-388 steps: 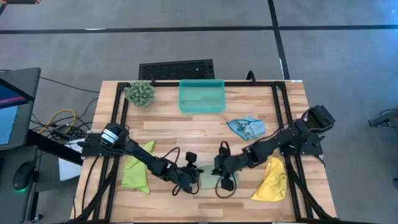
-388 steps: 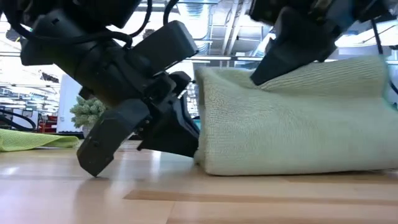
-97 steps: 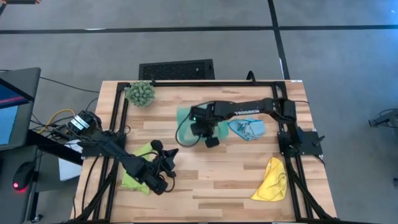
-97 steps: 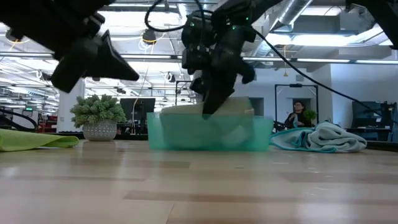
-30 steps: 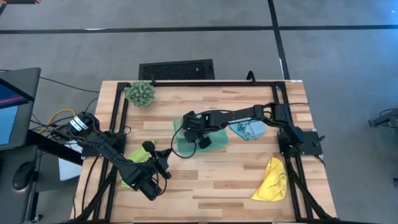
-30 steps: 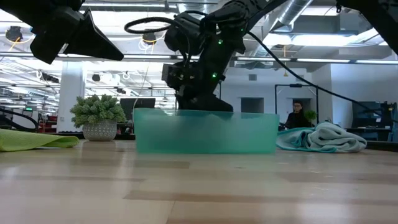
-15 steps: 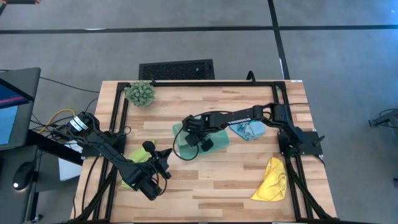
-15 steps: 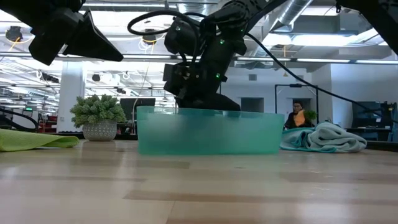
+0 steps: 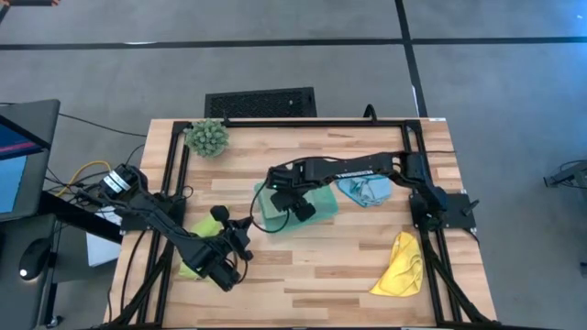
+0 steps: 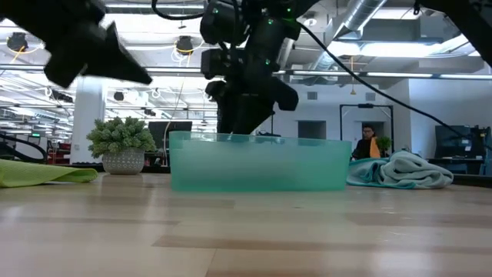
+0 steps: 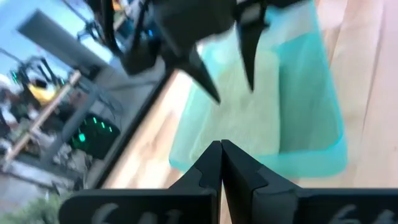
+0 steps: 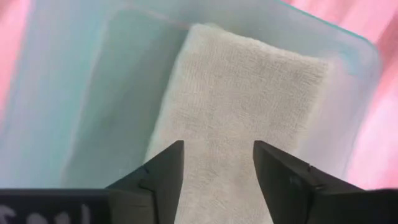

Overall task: Fold microfiber towels
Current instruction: Put the green towel into the bin

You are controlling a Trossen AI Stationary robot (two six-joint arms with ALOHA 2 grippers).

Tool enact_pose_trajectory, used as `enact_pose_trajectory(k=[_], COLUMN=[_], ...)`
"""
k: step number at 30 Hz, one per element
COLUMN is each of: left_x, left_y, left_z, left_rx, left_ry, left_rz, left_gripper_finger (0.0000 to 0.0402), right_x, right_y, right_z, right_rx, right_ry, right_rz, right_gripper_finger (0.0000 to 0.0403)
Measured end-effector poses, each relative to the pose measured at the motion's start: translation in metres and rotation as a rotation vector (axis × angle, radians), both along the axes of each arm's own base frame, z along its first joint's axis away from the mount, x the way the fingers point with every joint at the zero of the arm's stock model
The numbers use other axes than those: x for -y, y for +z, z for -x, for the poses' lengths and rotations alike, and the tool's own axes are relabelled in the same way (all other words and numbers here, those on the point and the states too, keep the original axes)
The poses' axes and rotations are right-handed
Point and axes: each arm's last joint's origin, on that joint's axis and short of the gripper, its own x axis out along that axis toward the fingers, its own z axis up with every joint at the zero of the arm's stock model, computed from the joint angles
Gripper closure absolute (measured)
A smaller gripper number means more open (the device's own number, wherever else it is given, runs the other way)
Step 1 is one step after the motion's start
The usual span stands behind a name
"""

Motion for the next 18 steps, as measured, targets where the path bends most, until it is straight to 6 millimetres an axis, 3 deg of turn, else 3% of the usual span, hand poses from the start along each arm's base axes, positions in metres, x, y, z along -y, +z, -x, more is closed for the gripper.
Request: enact_pose_trajectory(k=[4, 13, 15, 18], left_x=[-0.015, -0.041, -0.047, -0.052], left_y=[-0.016, -0.043, -0.049, -0.054], left_z=[0.005, 0.021, 0.025, 0.026], left_rx=[-0.044, -0.076, -0.065, -0.060], left_ry=[0.065, 0.186, 0.211, 0.230], left_rz=[0.067, 0.122, 0.130, 0.143], left_gripper_finger=[0.0401, 0.0401, 0.0401, 0.0401], right_x=[0.004, 0.026, 0.027, 0.021], right_y=[0.002, -0.003, -0.014, -0.033], right_z=[-0.003, -0.024, -0.026, -0.031], right_rx=[0.028, 0.309, 0.307, 0.296], right_ry=[-0.030, -0.312, -0.325, -0.312], right_rz=[-0.058, -0.197, -0.203, -0.207], right_gripper_finger=[0.0226, 0.0367, 0.0391, 0.0390])
